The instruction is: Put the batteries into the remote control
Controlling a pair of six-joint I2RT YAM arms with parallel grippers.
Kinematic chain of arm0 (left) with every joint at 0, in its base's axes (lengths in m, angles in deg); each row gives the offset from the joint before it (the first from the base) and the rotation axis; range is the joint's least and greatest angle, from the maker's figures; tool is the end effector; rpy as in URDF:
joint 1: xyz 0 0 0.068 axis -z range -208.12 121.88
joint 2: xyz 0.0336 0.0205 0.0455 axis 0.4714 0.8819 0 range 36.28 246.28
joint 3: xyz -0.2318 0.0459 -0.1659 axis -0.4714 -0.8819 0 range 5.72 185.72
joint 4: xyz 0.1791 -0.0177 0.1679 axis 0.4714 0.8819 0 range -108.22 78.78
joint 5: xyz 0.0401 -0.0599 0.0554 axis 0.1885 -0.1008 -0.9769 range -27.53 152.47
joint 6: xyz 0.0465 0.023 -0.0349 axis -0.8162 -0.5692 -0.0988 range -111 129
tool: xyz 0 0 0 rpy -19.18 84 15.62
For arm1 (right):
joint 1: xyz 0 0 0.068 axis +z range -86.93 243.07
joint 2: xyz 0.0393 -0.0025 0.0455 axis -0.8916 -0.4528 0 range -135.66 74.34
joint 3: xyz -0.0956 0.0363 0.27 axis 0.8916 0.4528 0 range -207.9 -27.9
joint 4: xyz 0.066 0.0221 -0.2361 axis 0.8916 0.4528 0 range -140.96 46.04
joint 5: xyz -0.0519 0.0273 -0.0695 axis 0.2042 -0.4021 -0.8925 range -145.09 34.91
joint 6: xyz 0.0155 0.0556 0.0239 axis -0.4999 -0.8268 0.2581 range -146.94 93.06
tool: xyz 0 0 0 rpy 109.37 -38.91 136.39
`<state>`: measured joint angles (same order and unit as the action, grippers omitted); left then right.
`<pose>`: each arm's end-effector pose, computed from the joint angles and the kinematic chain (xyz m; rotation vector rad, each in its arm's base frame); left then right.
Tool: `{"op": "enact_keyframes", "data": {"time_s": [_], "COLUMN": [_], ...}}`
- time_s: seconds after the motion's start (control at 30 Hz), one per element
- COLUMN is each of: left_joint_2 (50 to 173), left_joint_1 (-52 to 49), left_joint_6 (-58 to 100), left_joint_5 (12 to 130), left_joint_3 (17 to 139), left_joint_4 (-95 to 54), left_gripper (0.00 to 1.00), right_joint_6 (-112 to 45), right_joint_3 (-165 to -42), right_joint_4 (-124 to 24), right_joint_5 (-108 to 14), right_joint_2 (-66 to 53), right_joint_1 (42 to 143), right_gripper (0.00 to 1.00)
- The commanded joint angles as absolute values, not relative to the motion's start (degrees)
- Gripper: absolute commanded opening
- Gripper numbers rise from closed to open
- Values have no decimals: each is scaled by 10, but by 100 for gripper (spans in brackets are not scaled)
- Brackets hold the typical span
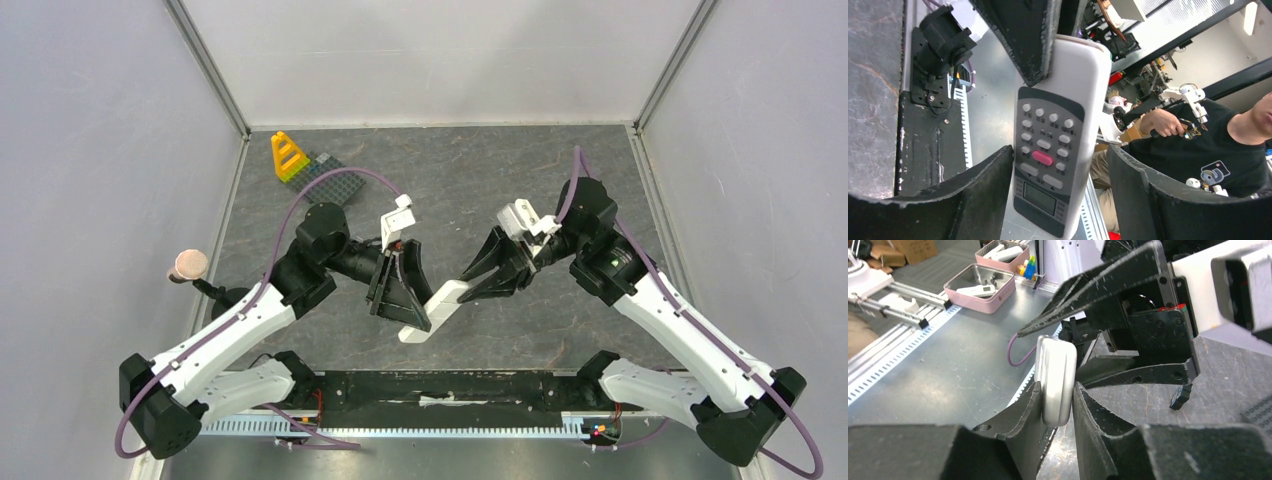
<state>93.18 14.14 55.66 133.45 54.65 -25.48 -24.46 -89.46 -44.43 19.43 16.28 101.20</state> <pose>0.1111 -0.1618 0.3751 1.1270 1.7381 -2.0335 0.1155 0.1489 0.4207 -1.5045 1.0104 1.4909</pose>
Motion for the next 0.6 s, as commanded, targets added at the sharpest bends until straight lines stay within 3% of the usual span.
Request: {"op": "enact_keyframes", "data": {"time_s": [0.0,0.17,0.3,0.57], "left_joint_2": [902,891,883,832], "left_joint_1": [145,143,143,143], "left_joint_6": [552,528,451,415], "left_joint_5": [1280,1213,1126,940], "left_joint_3": [559,569,589,578], "left_joint_4": [-300,-248,-121,-62], "left_gripper": [75,76,76,77], "right_joint_6": [-348,-409,-439,-554], "right_joint_3": [-870,-839,-820,-805], "right_joint_4": [-530,-574,-580,-618], "right_joint_5": [143,118,83,-62], "right_joint_2": [177,188,190,180], "right_joint_1": [1014,1013,1013,1013], "right_gripper": [0,0,0,0]}}
